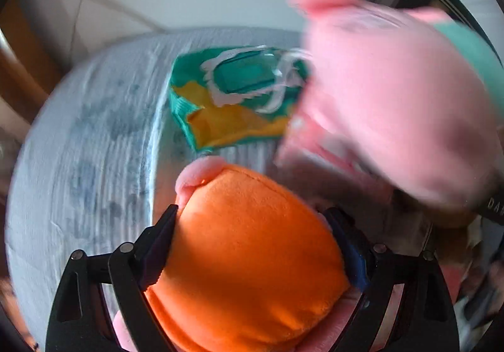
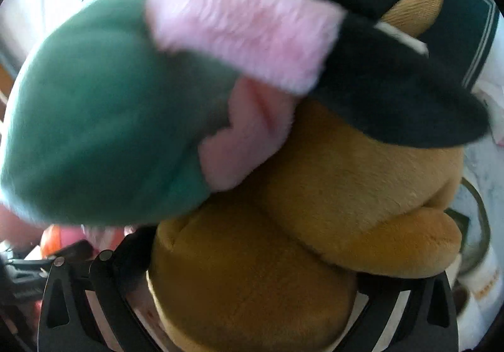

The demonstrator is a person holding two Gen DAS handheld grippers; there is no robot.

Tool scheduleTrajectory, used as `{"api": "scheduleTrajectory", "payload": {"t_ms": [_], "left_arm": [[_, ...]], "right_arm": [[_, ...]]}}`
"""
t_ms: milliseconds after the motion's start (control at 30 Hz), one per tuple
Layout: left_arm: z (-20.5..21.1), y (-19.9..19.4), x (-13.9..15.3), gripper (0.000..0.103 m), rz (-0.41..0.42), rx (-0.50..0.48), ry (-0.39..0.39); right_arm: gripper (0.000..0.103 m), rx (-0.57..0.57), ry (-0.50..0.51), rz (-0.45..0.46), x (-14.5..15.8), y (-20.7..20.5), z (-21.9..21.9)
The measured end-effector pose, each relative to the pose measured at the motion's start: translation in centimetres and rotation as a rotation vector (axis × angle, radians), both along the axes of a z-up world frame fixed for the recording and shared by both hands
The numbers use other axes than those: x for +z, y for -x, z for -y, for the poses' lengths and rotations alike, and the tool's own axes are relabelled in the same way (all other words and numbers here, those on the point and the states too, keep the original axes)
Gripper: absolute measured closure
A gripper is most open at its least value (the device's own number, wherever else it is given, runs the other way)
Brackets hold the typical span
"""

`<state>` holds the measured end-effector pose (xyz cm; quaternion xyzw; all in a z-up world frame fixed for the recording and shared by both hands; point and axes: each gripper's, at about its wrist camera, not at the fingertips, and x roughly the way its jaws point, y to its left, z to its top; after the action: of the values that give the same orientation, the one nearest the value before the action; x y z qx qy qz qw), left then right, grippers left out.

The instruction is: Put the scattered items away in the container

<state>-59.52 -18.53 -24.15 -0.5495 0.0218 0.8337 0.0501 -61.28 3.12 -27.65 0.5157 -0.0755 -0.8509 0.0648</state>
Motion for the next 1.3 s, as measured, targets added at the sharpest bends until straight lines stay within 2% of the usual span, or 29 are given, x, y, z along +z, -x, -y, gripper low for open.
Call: {"api": "scheduleTrajectory", "payload": {"t_ms": [100,167,267,367,500,567,633,733,867,1000,1100,1200,1267,1300], "left_arm": [[-1.5,-3.8,1.0,0.013,-0.006,-0.026,0.005],[-2.4,-6.5,1.8,0.014,-0.038,-0.052,0.03],[-3.4,-10.5,3.2,0.014,-0.047,-0.096,0.028],[-3.8,-13.6,4.6,0.014,-0.035,-0.127,0.02],[-3.9,-17.0,5.5,0.014,0.008,-0.154,-0.005],[-3.7,-18.4,6.8,0.014,-0.015,-0.161,-0.019],[-3.2,-18.5,9.0,0.013,-0.085,-0.141,-0.016],[-1.7,-16.3,11.4,0.013,-0.156,-0.078,-0.025],[0.1,-14.2,11.6,0.013,-0.15,0.004,-0.034],[1.0,-13.8,10.8,0.013,-0.152,0.027,-0.047],[1.8,-12.1,10.5,0.013,-0.16,0.069,-0.057],[2.9,-8.7,10.6,0.013,-0.175,0.112,-0.097],[3.7,-5.2,10.0,0.013,-0.151,0.127,-0.108],[4.0,-3.0,9.6,0.013,-0.143,0.133,-0.102]], "right_arm": [[0.003,0.038,0.017,0.031,0.1,-2.9,-0.2],[0.003,0.07,0.036,0.062,0.1,-5.6,-0.3],[0.003,0.142,0.034,0.102,0.4,-10.7,0.2],[0.003,0.19,0.064,0.17,0.5,-16.2,0.4],[0.002,0.23,0.081,0.254,0.6,-21.6,0.2],[0.001,0.246,0.086,0.301,0.7,-23.8,-0.1],[0.0,0.243,0.076,0.321,1.4,-25.0,-0.6],[0.001,0.214,0.07,0.264,3.9,-24.7,-1.7],[0.0,0.17,0.069,0.162,7.6,-23.0,-3.0],[0.0,0.098,0.034,0.089,7.6,-23.3,-3.2],[0.0,0.076,0.02,0.032,8.8,-20.6,-3.9],[0.0,0.083,0.019,-0.022,10.4,-17.5,-2.9],[0.0,0.078,0.037,-0.057,10.9,-14.5,-1.9],[0.004,0.073,0.04,-0.068,11.0,-13.9,-1.7]]}}
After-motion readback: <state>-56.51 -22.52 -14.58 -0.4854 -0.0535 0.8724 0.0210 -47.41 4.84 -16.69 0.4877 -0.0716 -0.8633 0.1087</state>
